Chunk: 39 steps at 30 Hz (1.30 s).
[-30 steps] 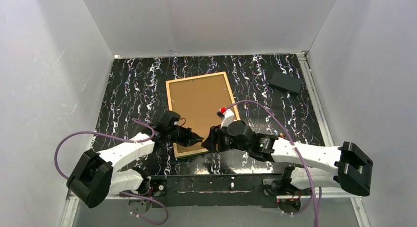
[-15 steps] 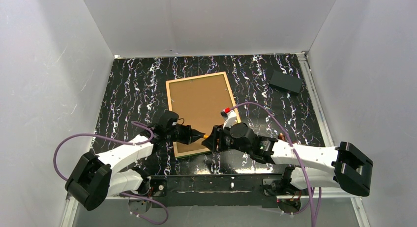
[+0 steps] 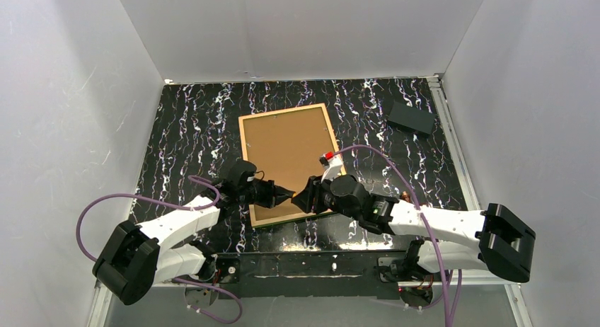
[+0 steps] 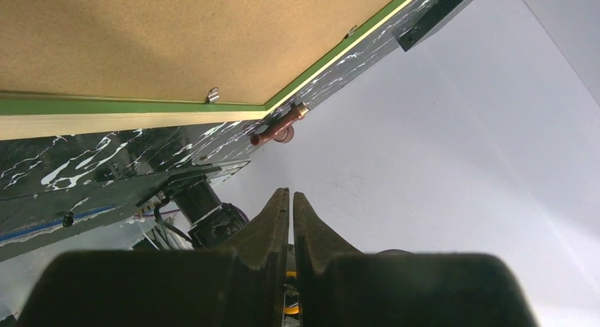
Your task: Take the photo out of the frame
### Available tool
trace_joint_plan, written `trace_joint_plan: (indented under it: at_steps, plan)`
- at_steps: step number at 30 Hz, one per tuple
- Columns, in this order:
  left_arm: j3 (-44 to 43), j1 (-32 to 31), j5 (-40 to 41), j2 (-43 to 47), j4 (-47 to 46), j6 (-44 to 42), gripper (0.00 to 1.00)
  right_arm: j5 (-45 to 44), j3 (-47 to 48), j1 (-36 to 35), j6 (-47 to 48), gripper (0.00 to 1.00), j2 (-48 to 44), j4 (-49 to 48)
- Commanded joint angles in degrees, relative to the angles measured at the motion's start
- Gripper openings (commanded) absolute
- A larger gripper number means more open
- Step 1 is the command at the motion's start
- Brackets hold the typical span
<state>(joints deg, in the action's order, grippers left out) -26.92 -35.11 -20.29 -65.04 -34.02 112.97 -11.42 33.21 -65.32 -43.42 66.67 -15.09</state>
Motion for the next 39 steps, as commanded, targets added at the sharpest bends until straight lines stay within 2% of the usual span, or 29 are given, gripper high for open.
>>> trace_joint_plan:
  at_steps: [1,6,8,10,12,14,15,16,17,18,19,21,23,25,26,29,34,37,39]
  plan:
    - [-0.1,-0.1,-0.9,0.1,1.8,0.5,0.00,-0.3,3.4,0.4,0.3,0.45,1.7,-2.8]
    - [-0.2,-0.1,-0.8,-0.4,1.7,0.2,0.00,-0.1,3.1,0.7,0.4,0.44,1.7,-3.6]
    - [-0.1,-0.1,-0.8,-0.5,1.3,0.4,0.00,0.2,3.2,1.1,0.6,0.41,1.9,-3.5]
    - [-0.2,-0.1,-0.8,-0.6,1.4,0.3,0.00,0.7,3.3,1.3,0.7,0.27,2.2,-3.6]
    - [-0.3,-0.1,-0.6,-0.4,2.0,-0.3,0.00,1.0,3.7,1.6,0.9,0.01,2.9,-3.3]
    - [-0.8,0.3,-0.5,-0.1,2.9,-2.9,0.02,0.4,4.2,1.5,0.7,0.01,3.7,-2.6]
    - [-1.4,1.0,-0.9,0.1,4.3,-5.6,0.19,-0.3,4.6,1.6,0.5,0.01,4.3,-2.2]
    - [-2.8,3.0,-1.9,0.4,7.7,-9.3,0.40,-1.2,5.2,1.6,0.0,0.01,4.8,-0.9]
    - [-4.3,5.1,-3.0,1.0,11.9,-14.0,0.56,-2.0,6.3,1.7,-0.5,0.01,5.6,0.7]
    - [-6.2,7.6,-3.7,1.7,17.5,-19.2,0.68,-2.5,7.3,1.8,-0.6,0.01,6.5,2.2]
    - [-8.2,10.4,-4.4,2.2,22.9,-25.2,0.75,-2.7,8.6,1.9,-0.6,0.01,7.6,3.4]
    - [-13.0,16.3,-5.8,2.0,32.4,-37.8,0.84,-3.2,11.8,2.0,-0.2,0.01,10.3,6.3]
    - [-18.1,21.7,-7.4,0.3,41.7,-48.7,0.85,-3.9,15.9,2.2,0.4,0.01,13.4,9.4]
    - [-21.8,26.1,-8.9,-2.0,45.3,-57.7,0.84,-4.3,20.5,2.7,1.1,0.01,17.0,12.1]
    - [-23.5,28.2,-7.4,-2.9,48.4,-63.3,0.82,-4.1,23.2,3.6,1.1,0.01,19.1,14.1]
    - [-26.9,31.6,-0.5,-5.1,52.0,-70.7,0.83,-2.9,31.3,6.1,0.4,0.01,25.7,18.6]
    - [-27.0,33.2,2.6,-13.3,44.1,-70.0,0.85,0.8,45.5,9.9,1.5,0.01,36.9,22.0]
    - [-27.1,34.8,0.1,-17.9,39.7,-66.7,0.79,2.7,53.1,11.6,2.5,0.01,42.6,23.4]
    - [-27.3,36.8,-1.9,-20.4,37.8,-65.3,0.71,4.1,57.7,12.7,2.9,0.01,46.0,24.2]
